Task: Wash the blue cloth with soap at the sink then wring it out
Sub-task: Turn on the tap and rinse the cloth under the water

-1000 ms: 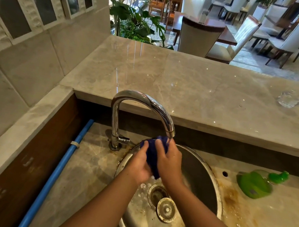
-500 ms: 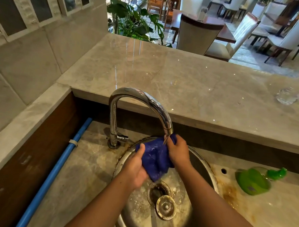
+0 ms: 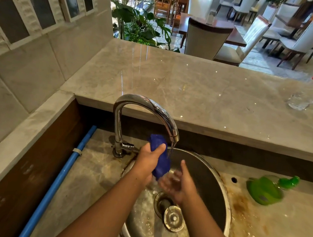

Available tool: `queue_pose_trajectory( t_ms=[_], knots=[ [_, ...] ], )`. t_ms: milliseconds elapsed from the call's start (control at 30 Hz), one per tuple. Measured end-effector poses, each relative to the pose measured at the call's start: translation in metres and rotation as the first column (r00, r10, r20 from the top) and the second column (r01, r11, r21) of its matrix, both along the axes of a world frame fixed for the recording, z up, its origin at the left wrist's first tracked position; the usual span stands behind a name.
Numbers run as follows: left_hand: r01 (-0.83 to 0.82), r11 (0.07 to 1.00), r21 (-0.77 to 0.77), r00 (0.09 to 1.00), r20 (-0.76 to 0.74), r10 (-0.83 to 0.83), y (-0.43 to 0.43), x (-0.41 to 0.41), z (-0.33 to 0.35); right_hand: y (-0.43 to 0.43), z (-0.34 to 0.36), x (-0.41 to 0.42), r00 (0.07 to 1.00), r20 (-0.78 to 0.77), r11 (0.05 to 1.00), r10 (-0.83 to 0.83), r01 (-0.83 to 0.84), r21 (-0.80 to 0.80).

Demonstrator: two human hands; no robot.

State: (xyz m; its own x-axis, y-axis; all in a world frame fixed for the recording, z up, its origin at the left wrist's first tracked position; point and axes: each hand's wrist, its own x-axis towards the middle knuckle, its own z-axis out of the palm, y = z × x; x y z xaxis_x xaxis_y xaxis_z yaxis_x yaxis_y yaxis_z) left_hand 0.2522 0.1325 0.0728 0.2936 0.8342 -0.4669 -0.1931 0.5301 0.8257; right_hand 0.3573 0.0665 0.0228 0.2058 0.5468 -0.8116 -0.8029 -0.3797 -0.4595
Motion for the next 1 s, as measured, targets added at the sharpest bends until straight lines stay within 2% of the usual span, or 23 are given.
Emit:
queue_pose_trajectory(
  t_ms=[67,133,200,267,333,400,500,567,600,667,700,733,767,800,833,933,1000],
  knots=[
    [0.012,1.0,0.026,0.999,-0.032,-0.011,-0.003,0.002,-0.004,-0.011,-0.004,-0.018,0.969,-0.247,0.996,0.034,-0.013,0.085],
    [0.012,1.0,0.012,1.0,-0.002,-0.012,-0.009,0.002,-0.008,-0.015,0.006,-0.028,0.908,-0.408,0.973,0.095,0.002,0.231],
    [-0.006,0.999,-0.049,0.997,0.079,0.01,-0.017,0.001,-0.01,-0.009,0.017,-0.032,0.893,-0.444,0.956,0.073,0.065,0.287],
    [-0.031,0.993,-0.113,0.984,0.171,0.05,-0.022,-0.003,-0.009,-0.002,0.023,-0.035,0.913,-0.407,0.948,-0.016,0.144,0.285],
    [-0.029,0.988,-0.152,0.968,0.244,0.066,-0.023,-0.01,-0.009,0.002,0.023,-0.029,0.944,-0.309,0.946,-0.116,0.199,0.255],
    [-0.026,0.986,-0.167,0.962,0.263,0.07,-0.022,-0.02,-0.009,0.005,0.021,-0.016,0.973,-0.145,0.954,-0.181,0.21,0.216],
    [-0.028,0.987,-0.156,0.97,0.233,0.065,-0.021,-0.034,-0.009,0.006,0.019,0.005,0.971,0.205,0.981,-0.122,0.086,0.176],
    [-0.022,0.985,-0.171,0.979,0.194,0.056,-0.021,-0.04,-0.008,0.005,0.024,0.011,0.903,0.429,0.992,0.0,-0.053,0.112],
    [-0.022,0.984,-0.179,0.981,0.187,0.056,-0.021,-0.041,-0.008,0.006,0.026,0.012,0.831,0.554,0.992,0.055,-0.106,0.061],
    [-0.028,0.981,-0.191,0.979,0.191,0.065,-0.022,-0.041,-0.008,0.008,0.03,0.011,0.693,0.717,0.994,0.075,-0.107,-0.001],
    [-0.035,0.98,-0.198,0.975,0.207,0.077,-0.024,-0.04,-0.007,0.009,0.031,0.01,0.697,0.717,0.999,0.027,-0.048,0.01],
    [-0.042,0.977,-0.209,0.968,0.234,0.091,-0.024,-0.038,-0.005,0.01,0.033,0.007,0.775,0.629,0.998,-0.058,0.033,0.052],
    [-0.048,0.973,-0.224,0.958,0.266,0.109,-0.025,-0.035,-0.003,0.01,0.033,0.004,0.871,0.475,0.992,-0.123,0.09,0.09],
    [-0.054,0.969,-0.239,0.946,0.298,0.126,-0.026,-0.033,-0.001,0.009,0.035,-0.001,0.93,0.338,0.987,-0.145,0.11,0.121],
    [-0.063,0.966,-0.25,0.935,0.323,0.145,-0.025,-0.031,0.0,0.007,0.036,-0.007,0.958,0.257,0.986,-0.127,0.094,0.135],
    [-0.11,0.962,-0.249,0.929,0.319,0.188,-0.021,-0.03,-0.003,-0.002,0.038,-0.022,0.989,0.144,0.993,-0.037,0.021,0.112],
    [-0.131,0.965,-0.228,0.931,0.305,0.198,-0.021,-0.031,-0.005,-0.007,0.037,-0.026,0.999,-0.028,0.998,0.027,-0.025,0.066]
  ],
)
